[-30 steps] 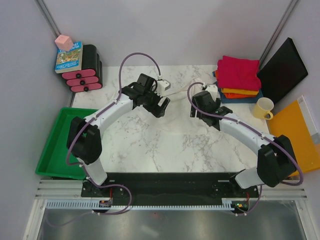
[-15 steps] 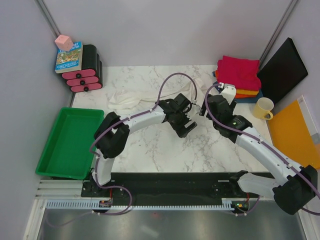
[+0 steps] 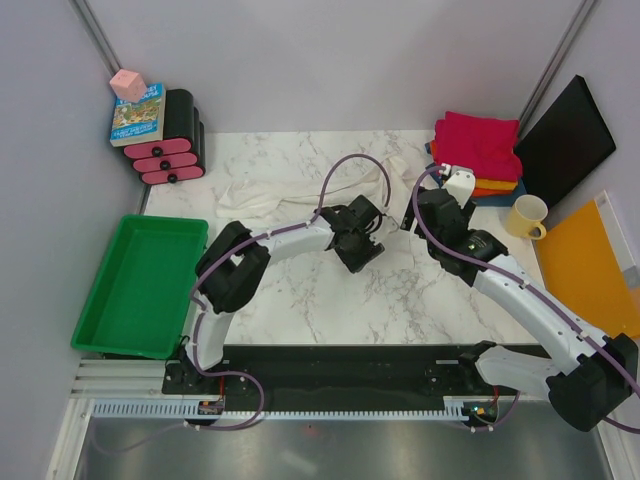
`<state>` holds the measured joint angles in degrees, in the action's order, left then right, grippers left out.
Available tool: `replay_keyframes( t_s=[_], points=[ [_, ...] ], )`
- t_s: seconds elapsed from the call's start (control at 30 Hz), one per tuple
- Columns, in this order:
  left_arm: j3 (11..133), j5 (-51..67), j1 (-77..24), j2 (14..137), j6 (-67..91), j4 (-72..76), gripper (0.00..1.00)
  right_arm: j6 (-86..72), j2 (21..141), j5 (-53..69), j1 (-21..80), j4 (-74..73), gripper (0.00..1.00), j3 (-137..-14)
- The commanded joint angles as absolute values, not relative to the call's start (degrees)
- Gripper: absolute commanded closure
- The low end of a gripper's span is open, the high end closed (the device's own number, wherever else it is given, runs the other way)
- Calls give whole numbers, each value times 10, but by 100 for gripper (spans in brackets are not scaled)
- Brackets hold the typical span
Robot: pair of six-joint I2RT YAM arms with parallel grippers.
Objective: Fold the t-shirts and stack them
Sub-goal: Flatten out the tshirt
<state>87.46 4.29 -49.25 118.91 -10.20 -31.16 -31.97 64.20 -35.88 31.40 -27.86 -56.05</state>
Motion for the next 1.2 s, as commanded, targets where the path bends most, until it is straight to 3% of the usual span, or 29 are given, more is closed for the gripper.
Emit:
replay_keyframes(
  t_s=[0.0, 0.07, 0.1, 0.37, 0.6, 0.9, 1.0, 1.03, 1.13, 1.17],
  points=[
    [875, 33, -493, 1216, -112, -317, 63, -323, 638, -365, 316, -276, 13, -571],
    [862, 31, -493, 1214, -120, -322, 81, -321, 637, -367, 316, -276, 13, -573],
    [857, 28, -492, 1211, -124, -324, 98, -321, 637, -367, 316, -276, 13, -574],
    [775, 15, -461, 1125, -153, -334, 98, -336, 647, -348, 316, -258, 14, -564],
    [705, 29, -330, 979, -178, -373, 98, -343, 646, -332, 316, -236, 14, -537],
    [662, 19, -157, 922, -207, -384, 98, -346, 659, -309, 316, -201, 14, -518],
    [659, 33, -138, 907, -198, -383, 77, -343, 664, -298, 316, -194, 14, -522],
    [658, 39, -138, 897, -193, -381, 48, -342, 665, -295, 316, -193, 14, -522],
    [661, 76, -138, 854, -171, -379, 18, -339, 670, -287, 316, -191, 14, -525],
    [662, 100, -139, 832, -166, -379, 14, -340, 670, -287, 316, -190, 14, -523]
  ],
)
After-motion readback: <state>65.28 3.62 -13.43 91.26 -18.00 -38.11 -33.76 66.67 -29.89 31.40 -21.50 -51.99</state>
